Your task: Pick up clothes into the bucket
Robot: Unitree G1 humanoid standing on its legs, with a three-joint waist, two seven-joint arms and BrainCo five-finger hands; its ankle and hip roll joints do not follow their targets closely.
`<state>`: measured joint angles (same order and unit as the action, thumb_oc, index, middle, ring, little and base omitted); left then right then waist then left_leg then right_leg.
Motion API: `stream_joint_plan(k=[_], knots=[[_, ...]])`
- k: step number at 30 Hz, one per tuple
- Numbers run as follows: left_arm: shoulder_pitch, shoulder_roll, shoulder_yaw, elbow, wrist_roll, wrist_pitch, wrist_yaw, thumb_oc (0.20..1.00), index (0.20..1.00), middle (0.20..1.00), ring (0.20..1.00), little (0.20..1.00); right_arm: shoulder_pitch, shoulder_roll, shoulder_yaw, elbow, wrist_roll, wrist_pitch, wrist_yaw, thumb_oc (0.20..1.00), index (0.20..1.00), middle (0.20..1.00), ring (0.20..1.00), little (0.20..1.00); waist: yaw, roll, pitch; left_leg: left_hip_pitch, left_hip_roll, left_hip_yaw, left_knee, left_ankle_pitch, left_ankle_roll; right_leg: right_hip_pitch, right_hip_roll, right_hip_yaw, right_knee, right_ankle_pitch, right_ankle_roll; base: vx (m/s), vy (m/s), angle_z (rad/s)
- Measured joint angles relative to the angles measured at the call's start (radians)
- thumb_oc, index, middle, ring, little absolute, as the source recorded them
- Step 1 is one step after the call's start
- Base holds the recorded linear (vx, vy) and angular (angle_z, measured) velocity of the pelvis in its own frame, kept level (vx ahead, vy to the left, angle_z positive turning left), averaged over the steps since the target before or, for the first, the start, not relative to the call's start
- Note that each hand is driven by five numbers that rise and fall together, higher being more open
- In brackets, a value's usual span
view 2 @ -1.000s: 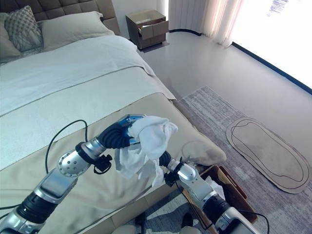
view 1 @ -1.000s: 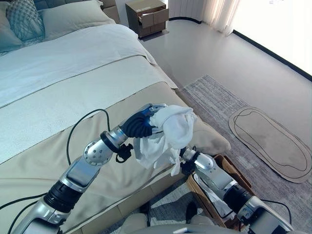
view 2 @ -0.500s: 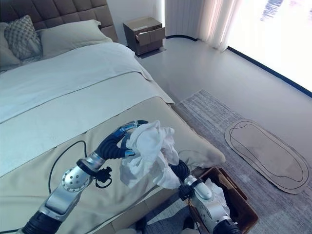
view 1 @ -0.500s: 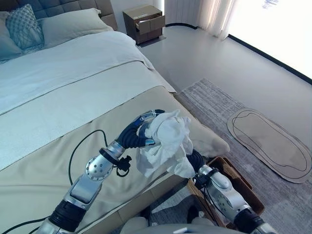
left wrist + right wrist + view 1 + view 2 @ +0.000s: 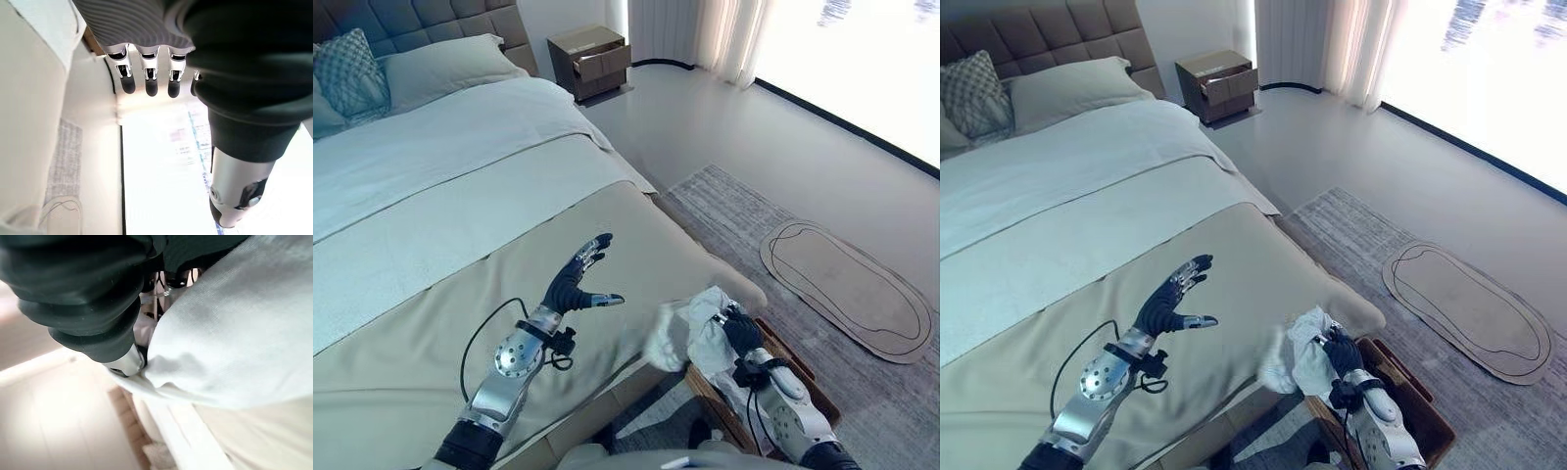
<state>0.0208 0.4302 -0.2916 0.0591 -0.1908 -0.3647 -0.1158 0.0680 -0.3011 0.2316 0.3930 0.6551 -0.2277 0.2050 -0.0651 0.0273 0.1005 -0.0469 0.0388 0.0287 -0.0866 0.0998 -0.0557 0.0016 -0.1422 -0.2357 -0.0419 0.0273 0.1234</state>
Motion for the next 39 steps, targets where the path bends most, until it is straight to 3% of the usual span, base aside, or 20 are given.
stream_joint_plan(k=[10, 18, 24, 34, 39], knots=[[0.028, -0.022, 0.028, 0.029, 0.0, 0.001, 0.006, 1.0, 1.0, 1.0, 1.0, 1.0, 0.066, 0.05, -0.155, -0.016, 0.119, -0.038, -0.021, 0.2, 0.2, 0.2, 0.2, 0.2, -0.005, 0.002, -0.003, 0.003, 0.0, 0.008, 0.0, -0.001, 0.0, -0.002, 0.0, 0.009, 0.0, 0.001, 0.001, 0.0, -0.001, -0.01], [0.13, -0.059, 0.153, 0.081, -0.002, 0.006, 0.023, 1.0, 1.0, 1.0, 1.0, 1.0, 0.118, 0.056, -0.367, -0.061, 0.153, -0.094, -0.073, 0.2, 0.2, 0.2, 0.2, 0.2, -0.033, 0.001, -0.007, 0.015, 0.002, 0.027, -0.001, -0.013, -0.003, -0.004, 0.001, 0.032, 0.0, 0.003, 0.005, 0.01, -0.015, -0.08], [0.167, -0.103, 0.232, 0.114, -0.041, 0.005, 0.058, 1.0, 1.0, 1.0, 1.0, 1.0, 0.15, 0.051, -0.464, -0.064, 0.14, -0.132, -0.127, 0.2, 0.2, 0.2, 0.2, 0.2, -0.035, -0.004, -0.024, 0.015, 0.004, 0.037, -0.001, -0.023, -0.002, -0.014, 0.001, 0.041, 0.001, 0.002, 0.006, 0.0, -0.015, -0.06], [0.178, -0.187, 0.275, 0.138, -0.302, 0.005, 0.055, 1.0, 1.0, 1.0, 1.0, 1.0, 0.107, 0.029, -0.493, 0.003, 0.023, -0.147, -0.223, 0.2, 0.2, 0.2, 0.2, 0.2, -0.051, 0.003, -0.015, -0.002, 0.002, 0.08, 0.006, -0.028, 0.006, -0.082, -0.006, 0.092, 0.065, -0.014, 0.003, -0.05, 0.005, -0.13], [0.156, -0.186, 0.272, 0.141, -0.308, -0.001, 0.059, 1.0, 1.0, 1.0, 1.0, 1.0, 0.004, -0.049, -0.41, 0.049, -0.076, -0.142, -0.262, 0.2, 0.2, 0.2, 0.2, 0.2, -0.053, 0.015, 0.072, -0.061, -0.006, 0.127, 0.082, -0.041, 0.017, -0.196, -0.023, 0.147, 0.182, -0.045, 0.006, -0.18, -0.002, -0.28]])
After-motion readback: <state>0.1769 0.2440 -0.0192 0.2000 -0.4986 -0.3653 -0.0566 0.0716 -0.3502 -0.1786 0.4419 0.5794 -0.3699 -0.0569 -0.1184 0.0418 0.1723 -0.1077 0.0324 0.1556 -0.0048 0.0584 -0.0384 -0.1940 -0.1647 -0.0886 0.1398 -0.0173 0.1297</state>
